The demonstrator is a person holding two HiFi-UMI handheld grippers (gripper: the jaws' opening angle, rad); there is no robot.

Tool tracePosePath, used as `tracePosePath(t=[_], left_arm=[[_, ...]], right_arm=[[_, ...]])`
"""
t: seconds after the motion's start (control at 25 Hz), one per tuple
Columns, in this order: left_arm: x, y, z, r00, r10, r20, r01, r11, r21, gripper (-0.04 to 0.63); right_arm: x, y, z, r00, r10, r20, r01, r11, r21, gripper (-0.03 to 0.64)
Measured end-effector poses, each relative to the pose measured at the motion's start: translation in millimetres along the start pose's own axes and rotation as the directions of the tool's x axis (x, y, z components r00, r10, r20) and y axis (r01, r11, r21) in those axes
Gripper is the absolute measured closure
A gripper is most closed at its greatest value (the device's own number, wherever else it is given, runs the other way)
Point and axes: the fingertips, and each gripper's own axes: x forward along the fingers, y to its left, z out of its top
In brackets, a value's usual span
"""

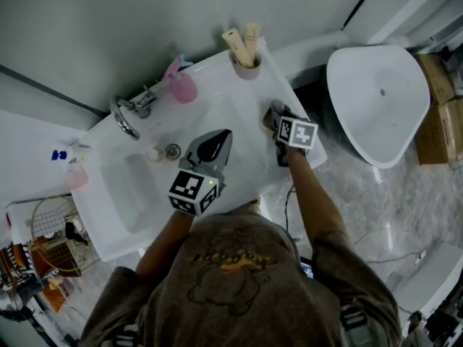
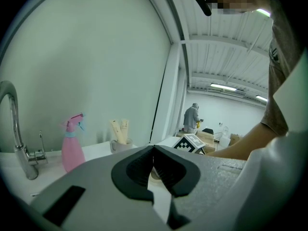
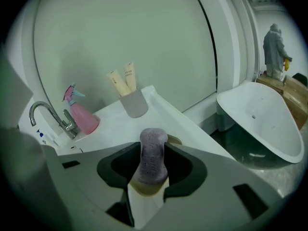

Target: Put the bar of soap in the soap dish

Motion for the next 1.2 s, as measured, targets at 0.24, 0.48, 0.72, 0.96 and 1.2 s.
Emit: tracePosePath(t=[0.24,0.48,0.72,0.96,1.2], left_arm=[[-0.6,-2.3,3.8,1.000,-0.016,0.014,0.016,1.000,-0.003,0.591],[-2.3,-18.1,10.3,0.999,-0.046,0.028,0.046,0.999,0.006,0.591],[-4.8,-42.1,16.2,0.995,-0.092,0.046,0.091,0.995,0.028,0.591],[-11.3,-69.1,20.0,0.989,-0.136,0.062,0.133,0.990,0.042,0.591],[-16.3,-83.9,22.4,0.983,-0.170,0.073,0.167,0.985,0.046,0.591]], right_arm=[[-24.3,6.7,25.6,0.995,0.032,0.093,-0.029,0.999,-0.024,0.459],[-77.5,15.2,52.1,0.975,0.078,0.210,-0.065,0.996,-0.064,0.460],[-151.1,20.4,64.5,0.938,0.114,0.326,-0.079,0.990,-0.119,0.463],[-234.0,33.4,55.0,0.885,0.166,0.435,-0.092,0.978,-0.186,0.477],[-287.2,40.1,30.0,0.842,0.163,0.514,-0.051,0.973,-0.226,0.499]])
